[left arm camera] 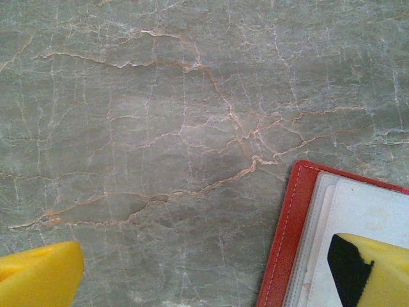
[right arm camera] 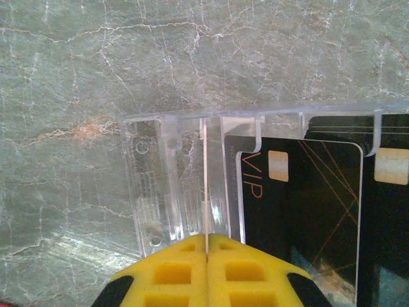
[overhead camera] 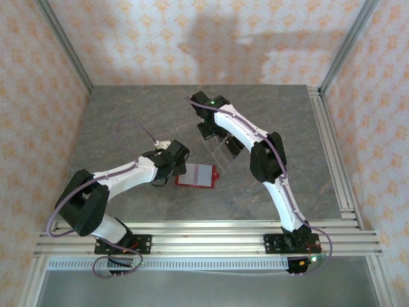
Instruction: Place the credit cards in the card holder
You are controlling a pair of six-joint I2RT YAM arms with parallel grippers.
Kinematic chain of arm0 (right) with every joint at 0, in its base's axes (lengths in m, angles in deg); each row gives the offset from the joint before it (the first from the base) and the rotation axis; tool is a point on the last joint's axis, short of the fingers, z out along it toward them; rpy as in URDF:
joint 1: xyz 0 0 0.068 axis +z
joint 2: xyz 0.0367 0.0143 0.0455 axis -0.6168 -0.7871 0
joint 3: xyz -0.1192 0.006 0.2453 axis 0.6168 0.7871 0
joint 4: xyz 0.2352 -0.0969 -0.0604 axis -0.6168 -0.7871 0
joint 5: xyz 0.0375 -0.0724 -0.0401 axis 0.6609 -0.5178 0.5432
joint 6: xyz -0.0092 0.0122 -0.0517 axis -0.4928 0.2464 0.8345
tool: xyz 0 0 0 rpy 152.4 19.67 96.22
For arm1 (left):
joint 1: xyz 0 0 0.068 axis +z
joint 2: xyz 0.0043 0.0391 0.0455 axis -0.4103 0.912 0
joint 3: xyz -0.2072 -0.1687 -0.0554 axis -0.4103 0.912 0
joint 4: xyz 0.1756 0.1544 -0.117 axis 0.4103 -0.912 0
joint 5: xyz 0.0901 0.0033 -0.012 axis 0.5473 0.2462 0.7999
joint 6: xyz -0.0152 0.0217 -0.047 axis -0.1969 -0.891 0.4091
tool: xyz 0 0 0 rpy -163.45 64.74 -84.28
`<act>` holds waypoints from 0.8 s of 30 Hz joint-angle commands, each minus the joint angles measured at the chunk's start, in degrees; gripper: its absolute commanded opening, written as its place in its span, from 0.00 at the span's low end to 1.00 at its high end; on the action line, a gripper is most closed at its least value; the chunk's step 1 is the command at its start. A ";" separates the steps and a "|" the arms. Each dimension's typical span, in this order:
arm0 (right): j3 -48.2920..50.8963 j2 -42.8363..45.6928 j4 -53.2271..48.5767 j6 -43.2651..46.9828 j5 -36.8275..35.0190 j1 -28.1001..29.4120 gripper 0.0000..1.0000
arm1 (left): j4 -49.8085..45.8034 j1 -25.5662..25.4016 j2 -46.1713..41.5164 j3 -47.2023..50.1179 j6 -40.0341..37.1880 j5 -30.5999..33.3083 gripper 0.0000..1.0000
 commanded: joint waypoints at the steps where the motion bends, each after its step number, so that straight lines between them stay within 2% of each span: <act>1: -3.34 0.74 -3.02 -0.28 0.87 -0.32 0.00 | -0.14 0.64 0.43 -0.50 -0.79 0.76 1.00; 8: -3.77 6.85 -2.52 -2.55 5.27 0.09 0.00 | -0.11 0.73 2.07 -2.07 -2.84 0.69 1.00; 11: -0.02 10.79 -0.39 -4.39 7.70 0.70 0.00 | 0.06 0.73 3.33 -2.60 -3.85 0.40 1.00; 16: 18.11 21.22 11.83 -11.10 14.42 1.15 0.00 | 0.17 0.69 5.00 -2.45 -4.59 0.39 1.00; 24: 55.65 38.74 44.18 -29.56 24.77 1.21 0.00 | 3.56 0.69 3.34 0.40 -5.09 -1.46 1.00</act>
